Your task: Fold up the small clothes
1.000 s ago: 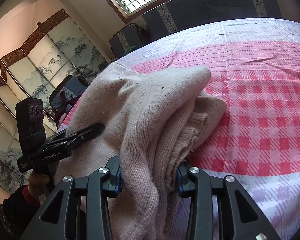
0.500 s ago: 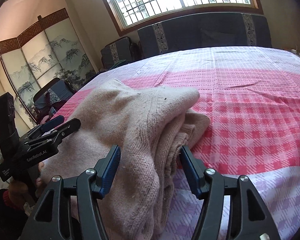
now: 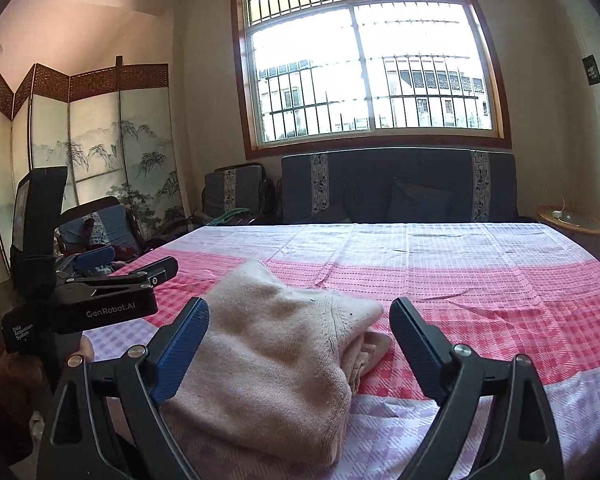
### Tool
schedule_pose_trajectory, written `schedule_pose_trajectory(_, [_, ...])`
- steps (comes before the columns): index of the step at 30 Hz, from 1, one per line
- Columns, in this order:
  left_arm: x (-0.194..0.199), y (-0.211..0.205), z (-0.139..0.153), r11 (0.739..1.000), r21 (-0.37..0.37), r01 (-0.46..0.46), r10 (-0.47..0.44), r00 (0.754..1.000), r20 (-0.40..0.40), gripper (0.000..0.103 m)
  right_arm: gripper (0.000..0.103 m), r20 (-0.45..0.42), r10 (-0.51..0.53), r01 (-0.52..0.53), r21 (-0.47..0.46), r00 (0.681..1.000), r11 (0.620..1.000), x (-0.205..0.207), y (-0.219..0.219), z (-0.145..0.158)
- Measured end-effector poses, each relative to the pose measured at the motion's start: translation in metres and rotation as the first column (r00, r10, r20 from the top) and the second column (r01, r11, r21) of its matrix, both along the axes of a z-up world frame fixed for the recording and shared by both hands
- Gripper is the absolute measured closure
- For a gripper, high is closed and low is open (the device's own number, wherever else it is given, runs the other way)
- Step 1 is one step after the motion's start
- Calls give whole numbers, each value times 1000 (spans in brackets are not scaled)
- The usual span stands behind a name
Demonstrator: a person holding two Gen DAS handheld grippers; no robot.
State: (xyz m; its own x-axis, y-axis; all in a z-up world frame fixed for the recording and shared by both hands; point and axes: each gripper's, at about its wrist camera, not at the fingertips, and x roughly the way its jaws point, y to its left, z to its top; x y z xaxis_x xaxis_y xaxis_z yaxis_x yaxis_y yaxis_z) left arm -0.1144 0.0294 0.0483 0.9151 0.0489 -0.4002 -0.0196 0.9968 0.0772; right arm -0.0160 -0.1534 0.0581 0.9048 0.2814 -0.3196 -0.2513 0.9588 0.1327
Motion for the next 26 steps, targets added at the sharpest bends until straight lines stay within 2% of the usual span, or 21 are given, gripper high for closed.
schedule_pose_trajectory(7, [-8,1,10,999,-47,23,-24,1000,-10,0,12,21,-2,2,1,1000,1000,-8,-1,7])
schedule_pose_trajectory(14, [2,3,11,997,-64,52,-54,998,-42,0,11,-4,3,-3,0,1000,1000,-8,-1,2])
schedule_pose_trajectory(24, [3,-2,6,999,-32,26,-27,999,-18,0,9,-28,6,-7,-17,1000,1000,-6,4,-4])
schedule_pose_trajectory(26, [5,-3,5,999,-30,23,-24,999,-40,0,7,-28,0,-1,-23,1000,1000,-6,4,-4])
